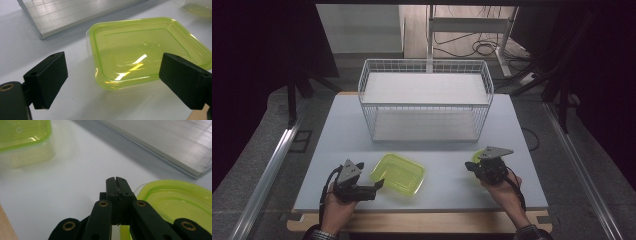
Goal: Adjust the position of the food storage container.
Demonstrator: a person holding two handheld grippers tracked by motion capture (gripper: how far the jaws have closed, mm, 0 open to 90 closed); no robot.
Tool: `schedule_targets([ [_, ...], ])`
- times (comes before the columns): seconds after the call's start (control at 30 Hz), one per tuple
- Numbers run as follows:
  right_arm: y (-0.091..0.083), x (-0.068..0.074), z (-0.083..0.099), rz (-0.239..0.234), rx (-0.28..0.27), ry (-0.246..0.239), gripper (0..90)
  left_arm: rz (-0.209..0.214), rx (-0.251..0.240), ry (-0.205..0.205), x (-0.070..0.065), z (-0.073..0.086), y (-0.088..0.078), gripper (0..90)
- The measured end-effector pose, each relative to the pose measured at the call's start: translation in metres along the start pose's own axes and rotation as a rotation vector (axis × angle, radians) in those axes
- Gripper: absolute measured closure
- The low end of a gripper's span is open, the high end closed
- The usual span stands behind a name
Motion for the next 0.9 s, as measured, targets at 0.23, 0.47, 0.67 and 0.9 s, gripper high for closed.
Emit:
schedule_targets([
  [0.23, -0.005, -0.018, 0.007, 0.033, -0.002, 0.041, 88.7, 0.000, 0.000, 0.002, 0.000, 0.000, 0.000, 8.5],
  [0.47, -0.013, -0.033, 0.015, 0.052, -0.004, 0.078, 88.7, -0.002, 0.001, 0.003, 0.000, 0.000, 0.000, 8.4],
  [0.67, -0.019, -0.048, 0.021, 0.084, -0.004, 0.115, 88.6, -0.028, 0.034, 0.027, -0.002, 0.001, 0.002, 8.4],
  [0.9, -0.024, -0.063, 0.027, 0.107, -0.013, 0.155, 88.7, -0.027, 0.039, 0.031, -0.003, 0.001, 0.001, 8.2],
])
Point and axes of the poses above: each handheld gripper's, and its own axes: y roughly forward along the jaws, z roughly out of its underside, x roughly to its left, the point moved 7 cm from there along y, roughly forward along the jaws, and after that the axes turned 5 degrees about x, right-handed, at the moved point
